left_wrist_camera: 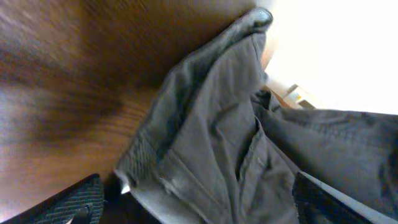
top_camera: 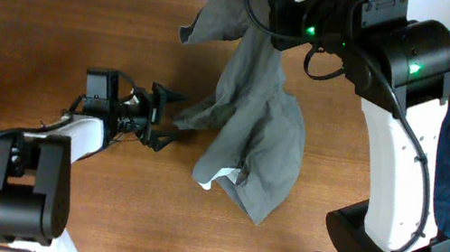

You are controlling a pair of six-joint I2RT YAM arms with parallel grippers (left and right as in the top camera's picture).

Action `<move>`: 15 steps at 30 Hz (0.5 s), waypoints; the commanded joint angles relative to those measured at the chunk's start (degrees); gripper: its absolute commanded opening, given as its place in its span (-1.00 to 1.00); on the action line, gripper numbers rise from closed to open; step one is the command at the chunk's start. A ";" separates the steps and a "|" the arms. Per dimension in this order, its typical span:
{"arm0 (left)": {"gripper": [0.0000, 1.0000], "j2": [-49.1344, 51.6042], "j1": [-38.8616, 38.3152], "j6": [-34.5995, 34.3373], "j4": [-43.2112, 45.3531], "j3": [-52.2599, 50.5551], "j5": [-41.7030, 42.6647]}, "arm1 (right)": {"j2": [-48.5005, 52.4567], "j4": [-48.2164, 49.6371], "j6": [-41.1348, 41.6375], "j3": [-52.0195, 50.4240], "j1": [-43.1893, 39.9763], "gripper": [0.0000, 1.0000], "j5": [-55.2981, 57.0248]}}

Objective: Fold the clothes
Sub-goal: 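Grasp the hanging garment's left edge with the left gripper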

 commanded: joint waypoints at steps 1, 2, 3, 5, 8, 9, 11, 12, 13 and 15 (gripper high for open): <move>0.87 2.49 -0.22 -0.85 2.03 0.46 0.68 | -1.62 0.44 2.08 0.52 -0.15 -0.87 0.28; 0.87 2.71 -0.24 -0.85 2.73 0.46 0.70 | -1.62 0.39 2.51 0.52 -0.15 -0.87 0.28; 0.86 2.86 -0.24 -0.83 3.58 0.46 0.66 | -1.62 0.26 2.51 0.52 -0.15 -0.87 0.07; 0.67 2.97 -0.22 -0.83 6.43 0.46 0.59 | -1.62 -0.20 2.56 0.52 -0.15 -0.88 0.07; 0.48 2.97 -0.22 -0.85 8.31 0.46 -0.09 | -1.62 -0.59 4.04 0.50 -0.15 -0.88 0.00; 0.41 2.97 -0.22 -0.85 8.31 0.46 -0.48 | -1.62 -0.68 4.00 0.50 -0.15 -0.87 -0.55; 0.40 2.99 -0.28 -1.03 8.26 0.46 -0.31 | -1.62 -0.92 4.00 0.50 -0.15 -0.88 -1.03; 0.40 2.97 -0.28 -1.03 8.26 0.46 0.04 | -1.62 -1.05 4.00 0.50 -0.15 -0.87 -1.03; 0.40 2.97 -0.42 -1.01 8.26 0.46 0.26 | -1.62 -1.20 4.00 0.50 -0.15 -0.87 -1.03; 0.40 2.99 -1.11 -1.01 8.20 0.46 0.44 | -1.62 -1.46 4.00 0.50 -0.15 -0.87 -1.03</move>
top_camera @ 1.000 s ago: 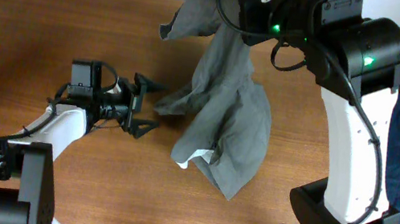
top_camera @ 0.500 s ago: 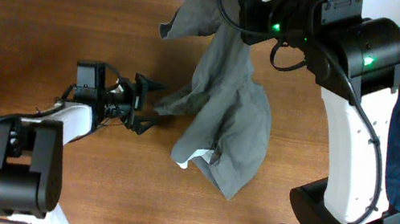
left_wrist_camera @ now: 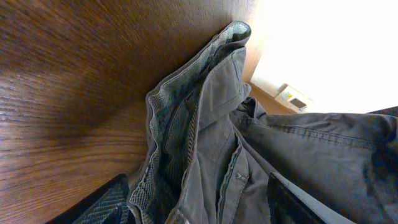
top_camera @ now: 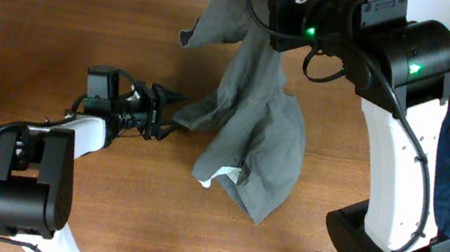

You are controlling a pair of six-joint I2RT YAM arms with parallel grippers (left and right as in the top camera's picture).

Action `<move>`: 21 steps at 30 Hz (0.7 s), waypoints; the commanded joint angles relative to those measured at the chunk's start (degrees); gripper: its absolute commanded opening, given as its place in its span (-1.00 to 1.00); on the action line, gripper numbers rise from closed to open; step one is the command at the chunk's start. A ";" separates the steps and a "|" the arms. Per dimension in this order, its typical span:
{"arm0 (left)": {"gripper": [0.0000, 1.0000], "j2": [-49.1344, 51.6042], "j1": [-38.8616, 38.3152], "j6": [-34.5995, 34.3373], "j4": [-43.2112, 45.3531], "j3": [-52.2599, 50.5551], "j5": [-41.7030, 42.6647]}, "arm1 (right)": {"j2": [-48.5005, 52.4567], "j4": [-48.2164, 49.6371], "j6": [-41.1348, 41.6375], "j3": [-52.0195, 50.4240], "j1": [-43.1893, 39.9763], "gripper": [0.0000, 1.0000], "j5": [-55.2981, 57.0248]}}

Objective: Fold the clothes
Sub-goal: 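Grasp the hanging garment's left edge with the left gripper, then lower the garment onto the table with both grippers and release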

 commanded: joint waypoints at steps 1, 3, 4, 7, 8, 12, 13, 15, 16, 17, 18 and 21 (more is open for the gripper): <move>0.40 0.61 -1.22 -0.13 0.17 0.42 0.46 | -1.62 -0.04 0.76 0.50 -0.15 -0.87 -0.76; 0.43 0.61 -2.23 -0.15 0.15 0.42 0.57 | -1.62 -0.22 0.76 0.50 -0.11 -0.87 -0.74; 0.53 0.63 -3.15 -0.15 0.11 0.42 0.90 | -1.62 -0.28 0.76 0.50 -0.11 -0.87 -0.74; 0.53 0.63 -4.31 -0.42 -1.42 0.42 1.55 | -1.62 -0.44 0.74 0.50 -0.11 -0.87 -0.74; 0.53 0.63 -4.42 -0.39 -2.08 0.42 1.53 | -1.62 -0.44 0.74 0.50 -0.11 -0.86 -0.74; 0.33 0.83 -4.39 -0.31 -2.45 0.42 0.33 | -1.62 -0.50 0.74 0.50 -0.11 -0.86 -0.74; 0.22 0.83 -4.37 -0.31 -2.43 0.42 -0.15 | -1.62 -0.50 0.76 0.50 -0.11 -0.86 -0.74; -0.04 0.83 -4.37 -0.33 -2.08 0.42 -0.50 | -1.62 -0.50 0.76 0.31 -0.09 -0.88 -0.74; -0.21 0.83 -4.37 -0.26 -1.66 0.42 -0.81 | -1.62 -0.55 0.76 0.17 -0.07 -0.87 -0.76; -0.33 0.83 -4.24 0.20 -1.09 0.42 -1.44 | -1.57 -0.59 0.76 -0.04 -0.04 -0.86 -0.79; -0.52 0.83 -3.76 0.61 0.37 0.42 -2.01 | -1.38 -0.59 0.76 -0.55 -0.04 -0.86 -0.98; -0.70 0.83 -2.14 1.46 4.66 0.42 -3.04 | -0.74 -0.59 2.23 -1.88 -0.07 -0.86 -1.66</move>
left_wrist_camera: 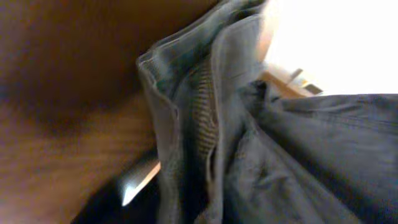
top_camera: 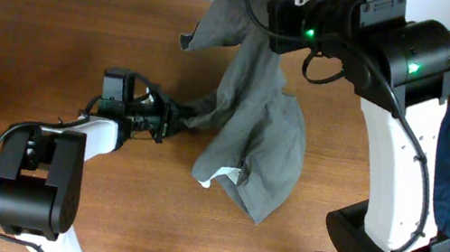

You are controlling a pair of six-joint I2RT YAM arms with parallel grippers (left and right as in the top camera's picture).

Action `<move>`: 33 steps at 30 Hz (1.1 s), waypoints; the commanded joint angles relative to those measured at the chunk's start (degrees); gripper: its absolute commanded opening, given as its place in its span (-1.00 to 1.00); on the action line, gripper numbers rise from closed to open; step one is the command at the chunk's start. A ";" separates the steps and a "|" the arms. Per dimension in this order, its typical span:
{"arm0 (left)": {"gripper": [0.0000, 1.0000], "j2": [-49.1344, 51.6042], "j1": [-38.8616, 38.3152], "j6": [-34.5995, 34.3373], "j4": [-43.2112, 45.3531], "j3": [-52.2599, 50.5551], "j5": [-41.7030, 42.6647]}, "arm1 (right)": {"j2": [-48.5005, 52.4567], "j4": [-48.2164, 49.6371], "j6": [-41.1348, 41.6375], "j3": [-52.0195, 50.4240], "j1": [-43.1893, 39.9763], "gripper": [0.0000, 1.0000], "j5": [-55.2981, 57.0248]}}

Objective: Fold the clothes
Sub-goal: 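Lower the garment onto the table with both grippers and release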

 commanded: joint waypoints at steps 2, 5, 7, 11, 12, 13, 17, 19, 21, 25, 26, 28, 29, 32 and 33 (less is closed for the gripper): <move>-0.73 0.72 3.52 3.13 6.36 0.44 -1.92 | 0.11 0.20 2.16 -2.71 -0.04 -0.86 -2.93; -0.77 0.72 5.79 5.57 7.98 0.44 -2.32 | 1.51 1.53 2.40 -5.73 -0.04 -0.86 -6.38; -0.78 0.72 7.17 7.63 7.65 0.44 -2.29 | 2.62 3.15 3.06 -8.00 -0.04 -0.87 -7.50; -0.80 0.72 9.33 12.74 3.96 0.44 -3.23 | 4.50 8.13 3.43 -14.29 0.15 -0.86 -10.62; -0.80 0.72 9.77 13.94 3.43 0.44 -3.48 | 4.70 8.96 3.45 -15.54 0.28 -0.86 -11.34; -0.81 0.72 10.23 15.04 3.02 0.44 -3.82 | 4.85 10.16 3.45 -17.22 0.48 -0.86 -12.33; -0.87 0.72 12.59 18.86 2.82 0.44 -4.79 | 4.85 15.39 3.45 -24.39 1.97 -0.83 -15.72; -0.87 0.72 13.90 20.24 2.80 0.48 -4.92 | 4.85 18.29 3.48 -27.93 3.04 -0.76 -17.38; -0.87 0.72 15.28 21.55 2.82 0.48 -4.92 | 4.85 21.79 3.48 -31.45 4.31 -0.64 -19.32; -0.86 0.72 17.99 23.67 2.82 0.50 -6.56 | 4.85 28.79 4.00 -37.86 7.61 -0.57 -22.01; -0.87 0.72 18.62 23.67 2.82 0.50 -6.84 | 4.85 30.12 4.59 -39.21 8.50 -0.56 -22.01; -0.87 0.72 19.58 24.79 2.82 0.55 -6.80 | 4.85 31.30 4.94 -40.57 9.79 -0.55 -22.01; -0.86 0.72 20.02 25.40 2.80 0.55 -6.82 | 4.87 31.58 4.92 -41.03 10.43 -0.54 -21.99; -0.73 0.72 21.07 26.67 2.82 0.55 -6.84 | 4.87 31.89 4.85 -41.33 11.82 -0.17 -21.99; -0.70 0.72 21.27 26.84 2.82 0.55 -6.82 | 4.87 32.00 4.66 -41.33 12.17 -0.03 -21.99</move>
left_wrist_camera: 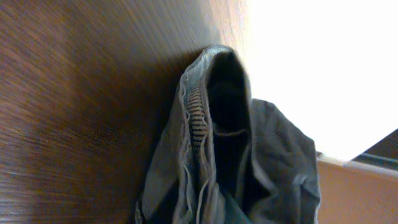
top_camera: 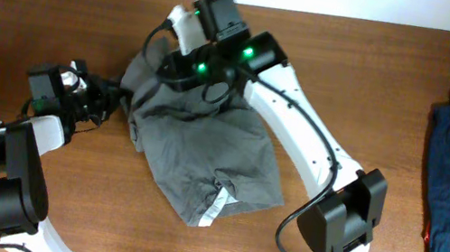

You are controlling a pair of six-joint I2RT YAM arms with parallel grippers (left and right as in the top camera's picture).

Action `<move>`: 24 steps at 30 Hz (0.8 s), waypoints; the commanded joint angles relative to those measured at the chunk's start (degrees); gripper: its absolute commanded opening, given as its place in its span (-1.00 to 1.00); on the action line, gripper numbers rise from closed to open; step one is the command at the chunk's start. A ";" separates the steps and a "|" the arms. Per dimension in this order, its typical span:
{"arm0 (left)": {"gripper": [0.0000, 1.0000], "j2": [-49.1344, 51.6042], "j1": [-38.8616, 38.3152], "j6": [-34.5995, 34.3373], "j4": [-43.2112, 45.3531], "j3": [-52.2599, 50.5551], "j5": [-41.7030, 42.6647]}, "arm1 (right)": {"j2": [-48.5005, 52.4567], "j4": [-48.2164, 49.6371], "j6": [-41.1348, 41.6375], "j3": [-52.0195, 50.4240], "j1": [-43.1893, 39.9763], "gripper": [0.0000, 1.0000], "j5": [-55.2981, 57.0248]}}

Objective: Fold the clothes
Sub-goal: 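Lower the garment onto the table with both grippers and release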

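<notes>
Grey shorts (top_camera: 197, 158) lie mostly spread on the wooden table (top_camera: 23, 19), with a white inner label showing at their lower edge. My left gripper (top_camera: 112, 102) is at their left edge, shut on the bunched waistband (left_wrist_camera: 199, 130); its fingers are hidden under the cloth in the left wrist view. My right gripper (top_camera: 162, 62) reaches across from the right and holds the upper left corner of the shorts low over the table, a short way above and right of the left gripper.
A pile of dark blue clothes lies along the table's right edge. The right arm's base (top_camera: 341, 228) stands in front of the shorts at the right. A white wall borders the table's far edge.
The right gripper was high at the table's back centre with the shorts hanging; it is now low and further left, and the shorts lie spread. The left gripper, on the waistband, has moved left.
The shorts hung from the raised right gripper while the left gripper stood open just left of their lower fold. It was then closer, then on the waistband. Now both grippers hold the shorts' left side, and the cloth is laid out on the table.
</notes>
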 commanded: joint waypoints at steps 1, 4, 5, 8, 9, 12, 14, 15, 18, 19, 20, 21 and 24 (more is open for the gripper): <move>-0.65 0.68 1.40 3.63 0.13 0.57 -0.59 | -0.31 0.76 0.11 -0.35 1.38 0.20 -1.36; -0.52 0.66 2.51 4.66 0.13 0.85 -0.57 | -0.31 1.07 -0.48 -0.35 1.64 0.77 -1.27; -0.52 0.66 3.04 5.05 0.13 1.07 -0.39 | -0.31 1.16 -0.98 -0.35 1.57 0.81 -0.94; -0.52 0.63 4.81 5.09 0.11 2.01 0.33 | -0.48 1.16 -1.18 -0.28 0.39 0.90 1.77; -0.50 0.57 5.51 5.60 0.11 2.43 0.83 | -0.61 0.92 -1.16 -0.17 -0.39 0.94 2.58; -0.40 -0.22 7.54 8.04 -1.29 3.78 2.01 | -1.55 -1.01 -1.14 0.68 -4.00 0.97 3.41; -0.33 -0.96 8.48 10.36 -3.74 4.83 2.03 | -2.12 -2.80 -1.16 1.44 -6.12 0.97 3.45; -0.28 -1.53 8.81 12.33 -5.92 5.57 2.03 | -2.34 -4.55 -1.14 2.08 -7.48 0.97 3.67; -0.11 -3.85 8.55 18.47 -15.80 8.55 2.03 | -2.43 -11.34 -1.09 3.19 -10.88 0.97 4.07; -0.05 -4.55 8.15 20.35 -19.17 9.55 2.03 | -2.43 -13.27 -1.11 3.17 -11.54 0.97 4.17; 0.01 -5.35 7.45 22.88 -23.41 10.91 1.99 | -2.43 -15.21 -1.09 3.17 -12.15 0.97 5.03; 0.05 -6.12 6.34 25.88 -28.02 12.59 1.92 | -2.43 -17.33 -0.52 3.17 -12.79 0.98 7.69; 0.30 -6.75 1.97 31.54 -38.84 17.44 -1.38 | -2.78 -19.74 5.20 3.19 -13.60 0.97 19.47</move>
